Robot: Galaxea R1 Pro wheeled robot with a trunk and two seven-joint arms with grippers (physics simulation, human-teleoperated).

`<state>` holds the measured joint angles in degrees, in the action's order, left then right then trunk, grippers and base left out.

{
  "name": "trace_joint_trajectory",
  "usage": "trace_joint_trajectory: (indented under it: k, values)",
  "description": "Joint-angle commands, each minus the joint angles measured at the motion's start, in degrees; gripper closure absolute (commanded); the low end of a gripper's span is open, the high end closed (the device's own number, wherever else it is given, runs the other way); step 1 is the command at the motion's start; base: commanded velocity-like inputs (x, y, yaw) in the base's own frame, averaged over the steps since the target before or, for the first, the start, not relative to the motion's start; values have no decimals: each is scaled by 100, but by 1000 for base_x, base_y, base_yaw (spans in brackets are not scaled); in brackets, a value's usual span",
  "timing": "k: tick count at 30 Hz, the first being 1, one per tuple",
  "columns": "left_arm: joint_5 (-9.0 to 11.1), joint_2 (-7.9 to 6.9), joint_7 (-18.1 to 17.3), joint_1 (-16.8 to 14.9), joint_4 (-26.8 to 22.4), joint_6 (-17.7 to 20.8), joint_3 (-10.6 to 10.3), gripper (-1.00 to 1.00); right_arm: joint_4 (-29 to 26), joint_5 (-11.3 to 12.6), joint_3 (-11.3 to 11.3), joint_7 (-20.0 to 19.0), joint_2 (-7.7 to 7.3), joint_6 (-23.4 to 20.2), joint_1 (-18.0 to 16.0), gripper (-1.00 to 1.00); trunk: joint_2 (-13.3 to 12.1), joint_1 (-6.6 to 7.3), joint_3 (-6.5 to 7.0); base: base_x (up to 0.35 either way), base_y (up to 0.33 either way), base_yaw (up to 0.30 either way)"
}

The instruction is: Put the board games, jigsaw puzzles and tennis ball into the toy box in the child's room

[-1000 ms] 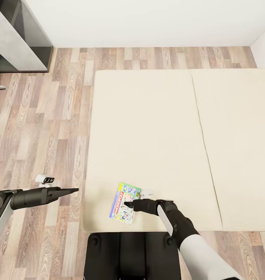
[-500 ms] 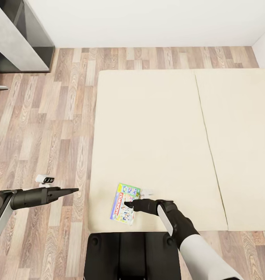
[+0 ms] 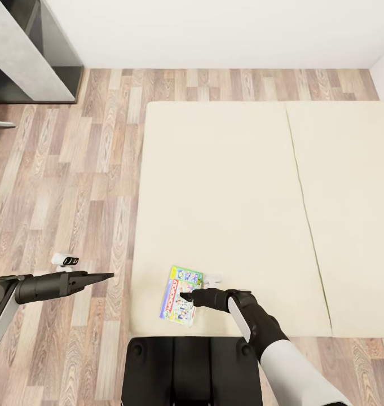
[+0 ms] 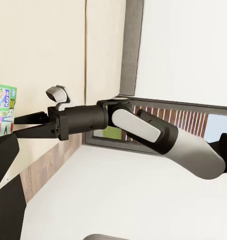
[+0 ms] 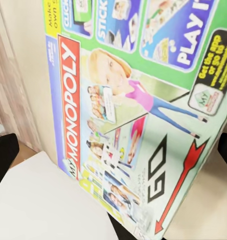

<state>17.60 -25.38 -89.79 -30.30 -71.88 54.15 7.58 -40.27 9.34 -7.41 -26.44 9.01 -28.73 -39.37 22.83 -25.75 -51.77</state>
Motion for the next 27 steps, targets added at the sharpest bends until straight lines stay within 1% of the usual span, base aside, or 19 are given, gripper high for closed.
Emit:
trace_joint_trajectory:
  k: [1,18,27]
  values:
    - [-2,-2,-21,-2,-1,61,-2,-100,-7,59,-6,16,-2,-45,0,-100,9,-3,-6,0,0,115]
    - [-2,-2,-21,0,-4,61,-2,-100,-7,60,-6,16,-5,-45,0,-100,9,-3,-6,0,0,17]
    - [-2,-2,-21,-2,-5,61,-2,-100,-7,59,-6,16,-5,-45,0,-100,9,-3,-6,0,36,0]
